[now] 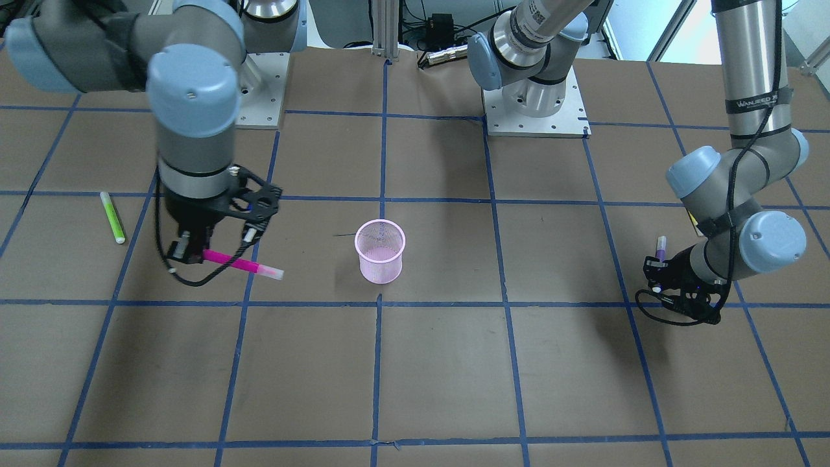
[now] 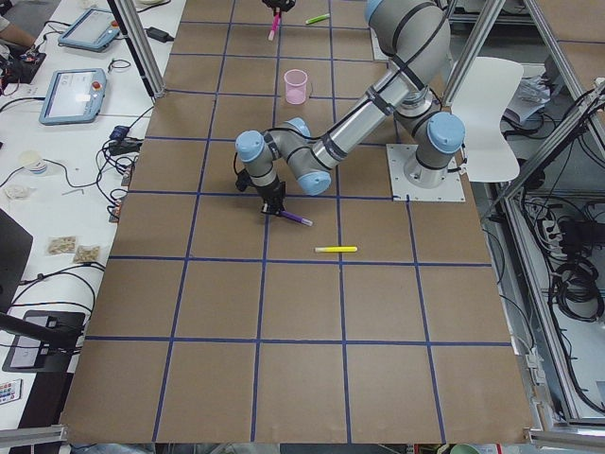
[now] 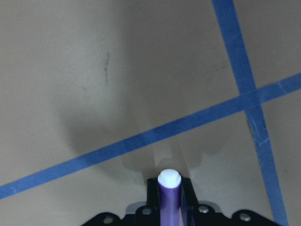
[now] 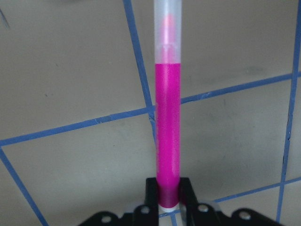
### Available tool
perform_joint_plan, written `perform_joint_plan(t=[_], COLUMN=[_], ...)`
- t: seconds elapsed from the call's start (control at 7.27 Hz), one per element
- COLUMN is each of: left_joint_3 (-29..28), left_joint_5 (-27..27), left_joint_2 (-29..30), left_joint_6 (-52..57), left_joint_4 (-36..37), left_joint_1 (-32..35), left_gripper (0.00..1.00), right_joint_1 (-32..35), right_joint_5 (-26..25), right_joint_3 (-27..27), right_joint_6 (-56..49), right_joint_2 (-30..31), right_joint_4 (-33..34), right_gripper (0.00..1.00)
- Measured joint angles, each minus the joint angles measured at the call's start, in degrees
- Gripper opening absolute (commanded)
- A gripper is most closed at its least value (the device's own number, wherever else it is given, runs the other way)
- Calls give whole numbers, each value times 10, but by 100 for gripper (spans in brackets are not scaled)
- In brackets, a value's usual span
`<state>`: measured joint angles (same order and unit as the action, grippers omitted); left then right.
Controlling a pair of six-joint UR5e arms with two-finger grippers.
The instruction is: Insert purple and pink pens into pink cup
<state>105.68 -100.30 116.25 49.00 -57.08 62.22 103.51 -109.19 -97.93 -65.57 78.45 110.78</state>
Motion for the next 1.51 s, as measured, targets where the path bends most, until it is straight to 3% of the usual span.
perform_joint_plan(t=[0.41, 0.96, 1.51], left_joint_3=[-18, -28, -27], left_joint_5=[1, 25, 112], left_joint_2=[-28, -61, -89], left_joint_6=[-2, 2, 4], left_joint_4=[-14, -43, -70], left_joint_1=[8, 14, 14], left_gripper=[0, 0, 0], right_joint_1=[97, 164, 196], right_joint_5=[-53, -112, -133], right_joint_3=[2, 8, 57], right_joint_6=[98, 128, 159], right_joint_2=[-12, -35, -84], right_joint_4=[-48, -86, -146], right_gripper=[0, 0, 0])
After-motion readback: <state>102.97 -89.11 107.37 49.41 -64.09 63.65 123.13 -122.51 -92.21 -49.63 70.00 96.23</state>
